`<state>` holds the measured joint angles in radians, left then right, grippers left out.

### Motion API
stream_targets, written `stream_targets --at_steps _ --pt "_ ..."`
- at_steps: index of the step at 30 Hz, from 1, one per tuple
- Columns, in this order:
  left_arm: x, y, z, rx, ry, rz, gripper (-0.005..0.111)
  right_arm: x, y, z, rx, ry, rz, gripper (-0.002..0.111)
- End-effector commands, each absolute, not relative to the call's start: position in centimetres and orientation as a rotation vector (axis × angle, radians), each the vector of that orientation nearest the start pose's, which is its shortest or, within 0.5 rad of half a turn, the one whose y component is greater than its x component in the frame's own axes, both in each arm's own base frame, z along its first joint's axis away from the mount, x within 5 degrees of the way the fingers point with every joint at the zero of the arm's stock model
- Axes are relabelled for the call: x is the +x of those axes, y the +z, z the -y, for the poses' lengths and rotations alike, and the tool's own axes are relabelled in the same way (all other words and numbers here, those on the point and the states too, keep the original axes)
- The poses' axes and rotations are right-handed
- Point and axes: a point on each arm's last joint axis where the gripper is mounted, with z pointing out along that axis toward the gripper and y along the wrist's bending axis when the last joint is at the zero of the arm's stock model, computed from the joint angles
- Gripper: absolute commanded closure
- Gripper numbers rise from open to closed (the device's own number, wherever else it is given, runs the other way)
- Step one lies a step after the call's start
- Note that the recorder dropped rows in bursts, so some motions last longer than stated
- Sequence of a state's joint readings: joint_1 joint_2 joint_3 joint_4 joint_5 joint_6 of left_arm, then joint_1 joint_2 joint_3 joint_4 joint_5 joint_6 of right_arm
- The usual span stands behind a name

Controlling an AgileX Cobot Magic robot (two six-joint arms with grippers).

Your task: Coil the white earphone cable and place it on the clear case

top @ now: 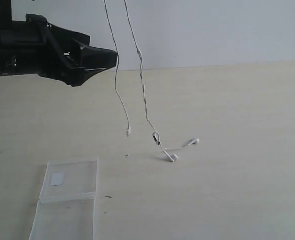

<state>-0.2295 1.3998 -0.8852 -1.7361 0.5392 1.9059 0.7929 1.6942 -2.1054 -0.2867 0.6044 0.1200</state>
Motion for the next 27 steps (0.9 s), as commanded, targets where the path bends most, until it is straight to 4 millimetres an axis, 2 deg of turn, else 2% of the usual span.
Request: stream_targets --at_steps 1,8,20,24,27 --pt "28.8 30.6 11.9 0.714 -0.604 -1.721 0.032 27.4 53.1 -25.5 -0.622 0.367 -1.529 0.108" --pt "30.2 30.6 13.8 0.752 -0.643 -1.707 0.032 27.4 53.2 -25.5 -0.62 0.372 -1.516 0.108" --pt "30.8 30.8 16.5 0.7 -0.475 -1.773 0.033 27.6 53.2 -25.5 -0.617 0.341 -1.507 0.108" --pt "31.2 31.0 17.4 0.648 -0.49 -1.797 0.033 27.6 53.1 -25.5 -0.614 0.345 -1.511 0.108" --pt "31.3 30.8 17.6 0.626 -0.515 -1.813 0.044 27.7 53.1 -25.5 -0.615 0.341 -1.513 0.108"
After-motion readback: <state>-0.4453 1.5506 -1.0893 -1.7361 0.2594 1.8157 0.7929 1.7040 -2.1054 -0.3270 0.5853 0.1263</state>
